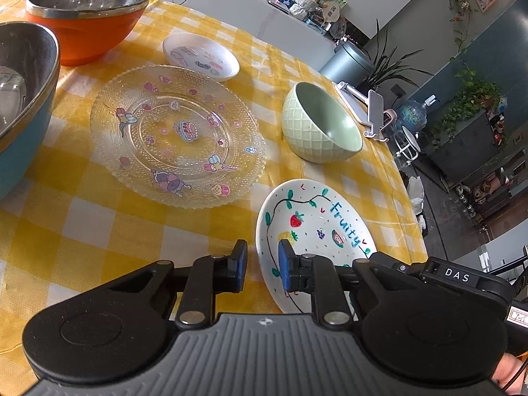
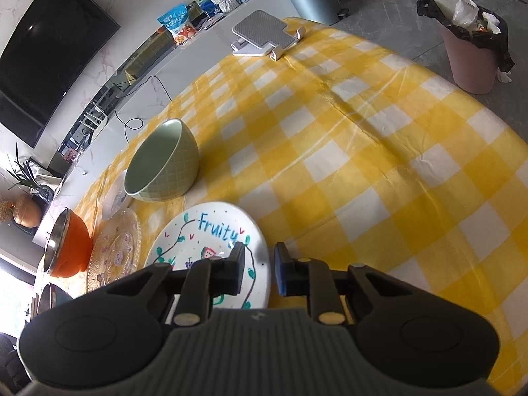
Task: Organize plates and bowls
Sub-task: 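Lift the 'Fruity' plate with both grippers and carry it beside the blue bowl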
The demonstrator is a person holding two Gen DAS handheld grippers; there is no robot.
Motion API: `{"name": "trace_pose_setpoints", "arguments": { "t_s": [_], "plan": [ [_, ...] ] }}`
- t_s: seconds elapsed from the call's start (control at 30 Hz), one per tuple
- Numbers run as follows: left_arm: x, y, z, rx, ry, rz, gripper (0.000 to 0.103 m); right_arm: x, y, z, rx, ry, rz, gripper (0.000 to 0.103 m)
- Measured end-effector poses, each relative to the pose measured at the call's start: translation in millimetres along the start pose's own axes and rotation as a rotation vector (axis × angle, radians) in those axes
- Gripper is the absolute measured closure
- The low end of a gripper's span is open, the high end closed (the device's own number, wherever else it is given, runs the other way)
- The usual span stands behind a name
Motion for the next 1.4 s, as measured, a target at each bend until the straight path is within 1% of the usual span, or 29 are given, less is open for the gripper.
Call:
{"name": "trace_pose_setpoints", "arguments": {
  "t_s": [0.07,0.13,0.17,0.23,0.33,0.47,0.6,0.83,1.03,1.27,1.4],
  "plan": [
    [-2,0,1,0.007,0.005,-0.007,0.086,-1,0,-1,0.008,-0.001,0.003,0.083],
    [-3,-1,1,0.001,-0.003,0.000,0.089,-1,1,0,0.004,-0.004,0.004,0.085],
    [-4,-1,0,-0.003,-0.011,0.002,0.093,-1,1,1,0.000,-0.003,0.004,0.088],
    [-3,-1,0,-0.003,-0.007,0.005,0.093,-1,1,4,-0.011,0.003,0.003,0.094],
    [1,0,0,-0.014,-0.018,0.016,0.093,0,3,5,-0.029,-0.015,-0.009,0.095],
    [14,-2,3,-0.033,-0.015,0.035,0.093,3,9,3,-0.026,-0.035,-0.033,0.096],
    [31,-2,2,-0.041,-0.009,0.055,0.093,10,16,3,-0.056,-0.081,-0.053,0.097],
    [63,7,-8,-0.042,-0.026,0.084,0.093,24,36,-18,-0.015,-0.137,-0.068,0.097],
    [95,19,-30,-0.032,-0.060,0.103,0.093,35,67,-40,0.021,-0.185,-0.105,0.097],
    [129,27,-71,0.031,-0.088,0.110,0.093,42,102,-76,0.096,-0.214,-0.137,0.097],
    [145,30,-95,0.037,-0.118,0.118,0.093,40,125,-97,0.134,-0.222,-0.171,0.097]
  ]
}}
Point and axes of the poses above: each gripper's, at about its wrist camera, not at the fingertips, and x roughly against the way its jaws point, z to its right, y to its underside, the point moved 9 cm from there along -x, roughly the way its jaws point
